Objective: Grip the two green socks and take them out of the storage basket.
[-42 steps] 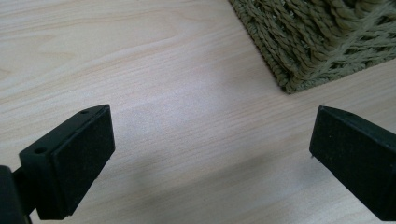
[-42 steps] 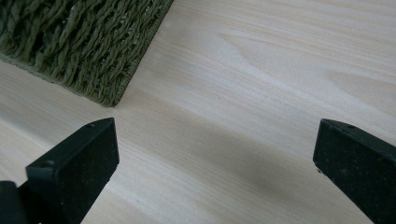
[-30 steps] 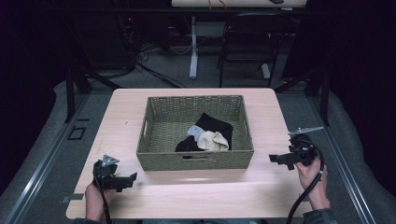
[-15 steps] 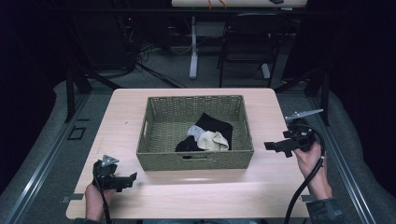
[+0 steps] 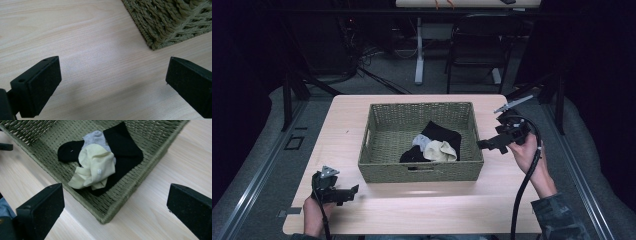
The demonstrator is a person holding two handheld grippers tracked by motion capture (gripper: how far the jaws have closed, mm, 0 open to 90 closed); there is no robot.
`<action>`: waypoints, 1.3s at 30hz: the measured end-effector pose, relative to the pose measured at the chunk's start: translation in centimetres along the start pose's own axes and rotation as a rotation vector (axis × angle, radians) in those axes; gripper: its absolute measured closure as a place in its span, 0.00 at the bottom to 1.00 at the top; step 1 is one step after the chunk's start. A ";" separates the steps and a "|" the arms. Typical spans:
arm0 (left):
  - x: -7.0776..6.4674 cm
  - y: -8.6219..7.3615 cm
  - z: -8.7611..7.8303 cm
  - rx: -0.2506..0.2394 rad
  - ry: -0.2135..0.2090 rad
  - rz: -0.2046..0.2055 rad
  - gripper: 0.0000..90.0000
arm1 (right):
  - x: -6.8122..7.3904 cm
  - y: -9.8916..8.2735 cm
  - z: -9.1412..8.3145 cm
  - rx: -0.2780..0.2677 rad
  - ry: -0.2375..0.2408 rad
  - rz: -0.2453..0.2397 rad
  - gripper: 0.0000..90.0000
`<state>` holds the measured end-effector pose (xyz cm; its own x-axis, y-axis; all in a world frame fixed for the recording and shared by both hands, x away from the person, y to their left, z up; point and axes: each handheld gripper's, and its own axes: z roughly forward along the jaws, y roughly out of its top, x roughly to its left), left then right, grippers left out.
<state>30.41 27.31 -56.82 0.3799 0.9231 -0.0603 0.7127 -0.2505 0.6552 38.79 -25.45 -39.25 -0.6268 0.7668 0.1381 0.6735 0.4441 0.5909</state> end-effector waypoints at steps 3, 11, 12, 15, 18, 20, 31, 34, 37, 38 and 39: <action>0.0 0.0 0.0 -0.002 0.000 -0.001 0.00 | 0.8 1.7 0.9 0.038 0.006 -0.029 0.02; 0.0 0.0 0.0 0.003 -0.001 0.002 0.00 | 2.1 3.9 3.3 0.102 0.024 -0.058 0.04; 0.0 0.0 0.0 0.003 -0.002 0.001 0.00 | 2.2 4.1 3.7 0.118 0.016 -0.066 0.05; 0.0 0.0 0.0 0.001 -0.003 0.001 0.00 | 2.3 4.6 5.1 0.153 0.014 -0.068 0.09; 0.0 0.0 0.0 -0.001 -0.003 0.000 0.00 | 2.3 4.8 6.5 0.188 0.017 -0.072 0.15; 0.0 0.0 0.0 0.002 -0.003 0.002 0.00 | 2.3 4.9 7.5 0.218 0.018 -0.074 0.19; -0.1 0.0 0.0 0.002 -0.005 0.004 0.00 | 3.4 4.9 11.6 0.356 0.009 -0.091 0.31; -0.1 0.0 0.0 0.002 -0.005 0.004 0.00 | 3.5 4.9 12.1 0.367 0.008 -0.089 0.33; -0.1 0.0 0.0 0.003 -0.003 0.010 0.00 | 3.6 4.8 12.8 0.414 0.004 -0.097 0.38; -0.1 0.0 0.0 0.003 -0.003 0.010 0.00 | 3.6 4.8 12.8 0.414 0.004 -0.097 0.38; -0.1 0.0 0.0 0.001 -0.003 0.007 0.00 | 3.6 4.8 13.0 0.416 -0.003 -0.100 0.40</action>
<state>30.41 27.19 -56.82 0.3868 0.9203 -0.0584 0.7110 -0.2572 0.6545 44.82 -14.54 -46.23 -0.6961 0.7118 0.0935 0.7107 0.6648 0.2302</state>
